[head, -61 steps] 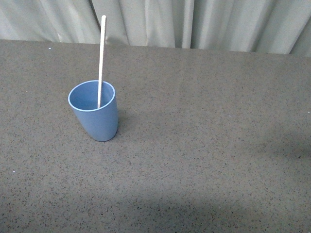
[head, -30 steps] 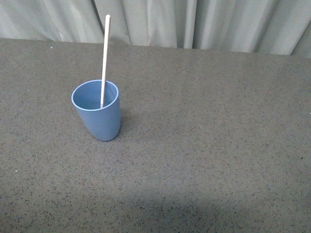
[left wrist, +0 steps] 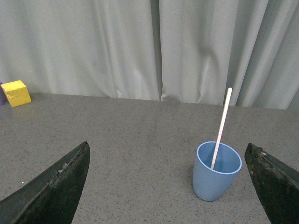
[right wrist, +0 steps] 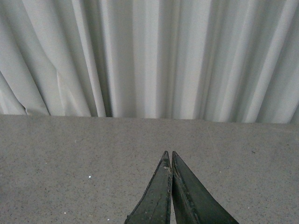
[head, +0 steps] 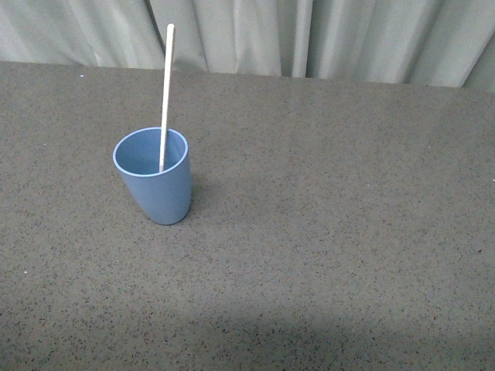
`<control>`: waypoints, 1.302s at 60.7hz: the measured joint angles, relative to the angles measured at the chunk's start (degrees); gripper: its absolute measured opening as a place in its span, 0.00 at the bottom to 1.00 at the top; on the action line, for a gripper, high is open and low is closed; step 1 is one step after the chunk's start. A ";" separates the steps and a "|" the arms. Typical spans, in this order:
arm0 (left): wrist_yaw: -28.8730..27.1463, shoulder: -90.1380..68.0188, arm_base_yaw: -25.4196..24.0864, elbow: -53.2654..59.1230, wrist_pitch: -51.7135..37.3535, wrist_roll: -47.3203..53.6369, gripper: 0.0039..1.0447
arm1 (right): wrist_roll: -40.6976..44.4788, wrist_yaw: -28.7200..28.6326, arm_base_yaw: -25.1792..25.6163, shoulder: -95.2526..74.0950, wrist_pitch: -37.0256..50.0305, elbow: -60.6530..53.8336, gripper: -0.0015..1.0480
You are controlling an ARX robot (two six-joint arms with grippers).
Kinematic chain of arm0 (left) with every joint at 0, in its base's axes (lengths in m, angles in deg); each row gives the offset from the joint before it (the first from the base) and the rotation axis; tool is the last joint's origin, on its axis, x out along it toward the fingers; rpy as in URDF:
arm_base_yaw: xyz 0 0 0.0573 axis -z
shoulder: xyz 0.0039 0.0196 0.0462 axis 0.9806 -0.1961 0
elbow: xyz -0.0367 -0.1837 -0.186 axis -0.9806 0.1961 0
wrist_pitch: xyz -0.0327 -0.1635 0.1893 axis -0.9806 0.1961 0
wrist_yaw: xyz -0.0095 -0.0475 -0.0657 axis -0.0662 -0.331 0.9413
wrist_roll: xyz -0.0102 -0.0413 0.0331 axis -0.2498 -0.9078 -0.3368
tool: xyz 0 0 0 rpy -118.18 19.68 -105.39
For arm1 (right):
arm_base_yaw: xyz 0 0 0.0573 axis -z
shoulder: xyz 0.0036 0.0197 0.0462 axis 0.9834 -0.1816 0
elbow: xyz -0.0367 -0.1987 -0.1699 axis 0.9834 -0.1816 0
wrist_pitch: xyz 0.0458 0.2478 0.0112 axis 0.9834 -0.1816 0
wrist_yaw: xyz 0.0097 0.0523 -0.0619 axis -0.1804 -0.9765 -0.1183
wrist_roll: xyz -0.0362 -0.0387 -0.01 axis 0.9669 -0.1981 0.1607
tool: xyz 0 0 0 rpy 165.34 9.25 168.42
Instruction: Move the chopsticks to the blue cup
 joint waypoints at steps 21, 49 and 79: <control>0.00 0.00 0.00 0.00 0.00 -0.02 0.94 | 0.00 -0.02 0.00 7.41 -7.28 0.00 0.01; 0.00 0.00 0.00 0.00 0.00 -0.02 0.94 | 0.00 -0.07 0.00 20.46 -20.55 0.04 0.01; 0.00 0.00 0.00 0.00 0.00 -0.02 0.94 | 0.02 -0.04 0.00 20.50 -20.74 0.04 0.45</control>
